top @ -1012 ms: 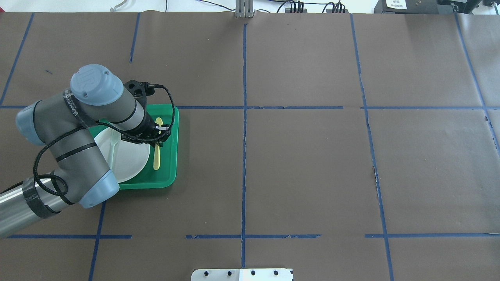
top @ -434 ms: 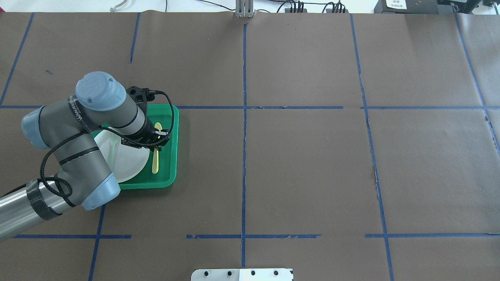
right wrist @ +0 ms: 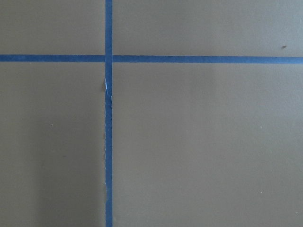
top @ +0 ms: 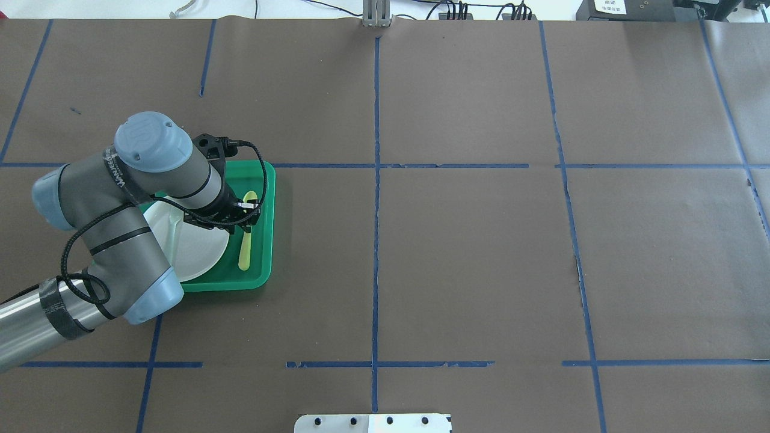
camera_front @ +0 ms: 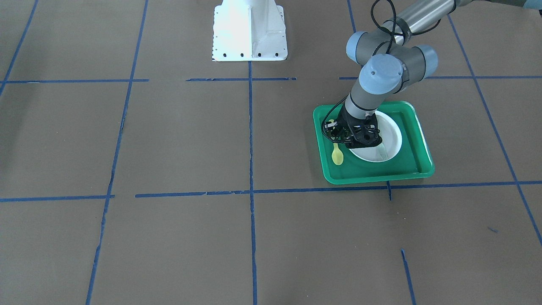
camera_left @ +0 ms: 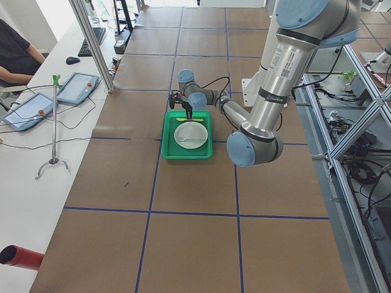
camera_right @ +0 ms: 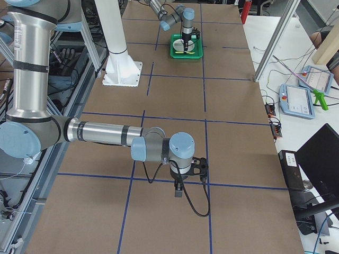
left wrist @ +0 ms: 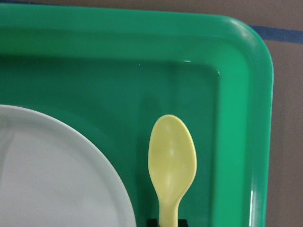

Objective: Place spoon
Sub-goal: 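Lower the spoon onto the green tray and open the left gripper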

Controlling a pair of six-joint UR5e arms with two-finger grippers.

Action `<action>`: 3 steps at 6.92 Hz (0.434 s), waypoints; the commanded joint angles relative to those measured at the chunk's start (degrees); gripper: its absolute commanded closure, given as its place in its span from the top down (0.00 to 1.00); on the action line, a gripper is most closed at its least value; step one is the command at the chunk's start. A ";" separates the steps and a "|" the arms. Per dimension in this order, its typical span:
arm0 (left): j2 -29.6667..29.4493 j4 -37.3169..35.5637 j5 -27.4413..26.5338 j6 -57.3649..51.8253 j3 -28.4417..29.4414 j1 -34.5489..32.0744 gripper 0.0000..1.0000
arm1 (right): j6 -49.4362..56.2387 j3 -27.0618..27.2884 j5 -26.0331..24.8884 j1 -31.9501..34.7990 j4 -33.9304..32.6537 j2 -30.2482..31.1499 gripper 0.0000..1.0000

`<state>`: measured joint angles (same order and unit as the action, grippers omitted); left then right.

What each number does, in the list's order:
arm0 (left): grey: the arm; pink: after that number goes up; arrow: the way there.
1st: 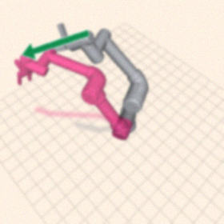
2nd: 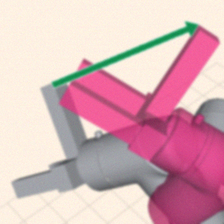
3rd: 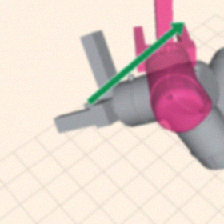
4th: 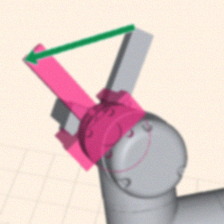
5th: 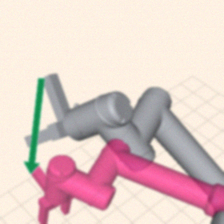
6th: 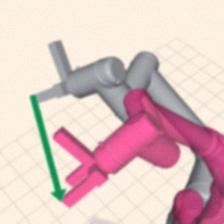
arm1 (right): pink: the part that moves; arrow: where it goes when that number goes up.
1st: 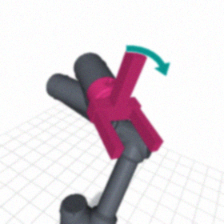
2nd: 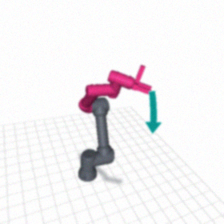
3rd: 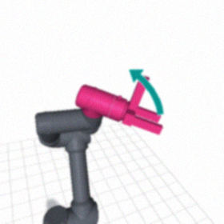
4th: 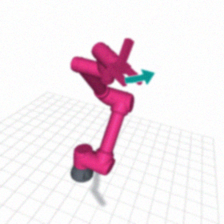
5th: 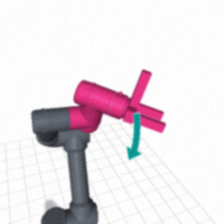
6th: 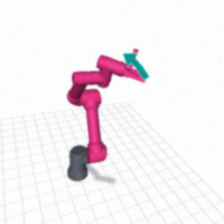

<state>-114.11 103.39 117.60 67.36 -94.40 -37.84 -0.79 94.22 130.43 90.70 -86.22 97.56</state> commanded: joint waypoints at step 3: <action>0.20 0.24 0.17 -0.38 -1.75 -1.69 1.00 | 0.00 0.00 0.00 0.00 0.00 0.00 1.00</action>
<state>-113.93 103.82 117.57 67.24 -95.15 -38.46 -0.77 94.22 130.43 90.70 -86.22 97.56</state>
